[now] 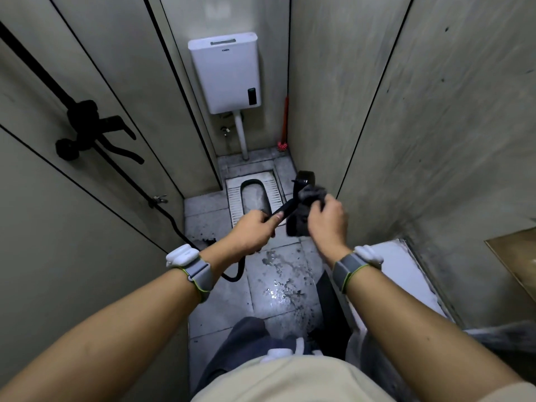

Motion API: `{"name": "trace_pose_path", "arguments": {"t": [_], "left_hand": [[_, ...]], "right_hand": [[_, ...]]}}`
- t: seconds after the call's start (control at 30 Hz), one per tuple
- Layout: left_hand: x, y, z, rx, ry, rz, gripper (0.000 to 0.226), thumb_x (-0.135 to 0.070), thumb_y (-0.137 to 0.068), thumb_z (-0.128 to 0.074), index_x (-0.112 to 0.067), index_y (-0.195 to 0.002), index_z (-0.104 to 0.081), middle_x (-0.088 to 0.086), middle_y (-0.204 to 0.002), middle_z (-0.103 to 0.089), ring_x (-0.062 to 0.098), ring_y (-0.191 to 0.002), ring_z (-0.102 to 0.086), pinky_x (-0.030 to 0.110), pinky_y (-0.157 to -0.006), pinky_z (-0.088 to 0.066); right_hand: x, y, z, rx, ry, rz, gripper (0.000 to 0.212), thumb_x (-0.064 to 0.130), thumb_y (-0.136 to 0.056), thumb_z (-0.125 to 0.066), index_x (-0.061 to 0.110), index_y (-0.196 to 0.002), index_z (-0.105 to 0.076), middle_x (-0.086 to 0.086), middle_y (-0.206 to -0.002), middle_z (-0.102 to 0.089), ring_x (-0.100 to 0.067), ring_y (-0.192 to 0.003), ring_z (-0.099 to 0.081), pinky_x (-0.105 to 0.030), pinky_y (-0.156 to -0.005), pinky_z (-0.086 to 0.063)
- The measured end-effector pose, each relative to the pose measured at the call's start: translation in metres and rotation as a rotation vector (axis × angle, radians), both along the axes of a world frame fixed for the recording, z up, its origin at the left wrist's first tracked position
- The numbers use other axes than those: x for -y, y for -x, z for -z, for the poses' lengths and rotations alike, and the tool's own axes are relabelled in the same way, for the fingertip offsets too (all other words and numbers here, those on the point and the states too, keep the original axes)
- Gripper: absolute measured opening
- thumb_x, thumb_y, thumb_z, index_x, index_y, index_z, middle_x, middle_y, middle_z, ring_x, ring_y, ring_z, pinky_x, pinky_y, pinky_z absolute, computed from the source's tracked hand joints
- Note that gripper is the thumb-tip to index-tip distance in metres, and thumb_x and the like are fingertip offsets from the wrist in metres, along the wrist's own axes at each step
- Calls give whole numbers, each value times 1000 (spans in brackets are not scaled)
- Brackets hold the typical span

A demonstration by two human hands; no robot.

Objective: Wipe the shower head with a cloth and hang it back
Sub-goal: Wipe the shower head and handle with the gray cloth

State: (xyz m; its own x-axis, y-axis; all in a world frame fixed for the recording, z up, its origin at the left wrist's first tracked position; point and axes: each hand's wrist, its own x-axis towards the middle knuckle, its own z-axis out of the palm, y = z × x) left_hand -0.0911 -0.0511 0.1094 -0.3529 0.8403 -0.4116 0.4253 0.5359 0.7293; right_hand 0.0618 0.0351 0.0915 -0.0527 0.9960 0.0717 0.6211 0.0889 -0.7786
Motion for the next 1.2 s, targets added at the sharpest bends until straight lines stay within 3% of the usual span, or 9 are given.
{"name": "trace_pose_path", "arguments": {"t": [0.13,0.23,0.3,0.47,0.53,0.63,0.8,1.03,1.2], "left_hand": [[0,-3,-4,-6,46,21,58,-59,-103,-52,-9,-76,-64,-1,-46,-49,18,-33,-42,22,-41,-34],[-5,-15,-11,-135,13,132,62,-60,-103,-52,-7,-74,-65,6,-57,-61,23,-47,-54,27,-48,-40],[-5,-20,-14,-287,-21,241,64,-60,-103,-50,-8,-68,-61,11,-62,-62,26,-57,-56,33,-51,-37],[-1,-14,-17,-410,-12,350,64,-58,-105,-50,-9,-65,-56,14,-64,-63,26,-61,-54,36,-55,-37],[-1,-16,-16,-366,12,322,64,-59,-104,-51,-8,-66,-58,13,-64,-63,26,-60,-58,35,-53,-39],[-4,-19,-13,-196,41,223,65,-60,-102,-53,-1,-77,-65,16,-64,-65,26,-53,-57,32,-50,-43],[-5,-15,-9,55,66,103,56,-58,-102,-56,-8,-78,-60,1,-47,-43,18,-34,-35,20,-39,-29],[4,-22,-5,372,109,32,54,-58,-104,-54,-14,-74,-52,-1,-49,-34,14,-38,-22,19,-42,-19],[12,-19,0,459,143,33,55,-60,-104,-52,-17,-69,-48,-3,-51,-28,13,-41,-18,18,-42,-16]], "right_hand": [[-28,-14,-16,-56,-40,124,17,15,-100,-50,5,-93,-62,-29,-100,-70,-48,-93,-63,-39,-67,-31],[-25,-6,-21,-89,-70,-78,32,12,-100,-52,8,-128,-67,-20,-137,-64,-36,-127,-58,-34,-97,-44],[-29,-5,-20,-42,-87,-173,33,11,-101,-52,8,-130,-67,-19,-151,-53,-32,-140,-49,-33,-111,-38],[-42,-20,-11,15,63,-101,25,18,-102,-51,4,-111,-70,-21,-117,-70,-40,-112,-64,-37,-85,-45],[-32,-18,-7,-5,73,-97,26,16,-102,-50,5,-117,-70,-20,-136,-65,-39,-124,-60,-37,-96,-48],[-11,-13,-4,-25,28,-144,40,10,-102,-51,9,-141,-61,-15,-163,-39,-34,-144,-46,-35,-116,-38],[10,-19,-1,-55,-38,-245,53,-1,-98,-50,10,-149,-52,-18,-166,-31,-32,-150,-38,-18,-118,-22],[4,-32,-5,-34,-71,-326,53,-3,-93,-56,14,-143,-61,-16,-162,-39,-28,-148,-43,-20,-120,-26],[10,-37,7,-89,-74,-333,49,2,-94,-59,17,-141,-63,-4,-158,-47,-13,-144,-45,-6,-115,-24]]}}
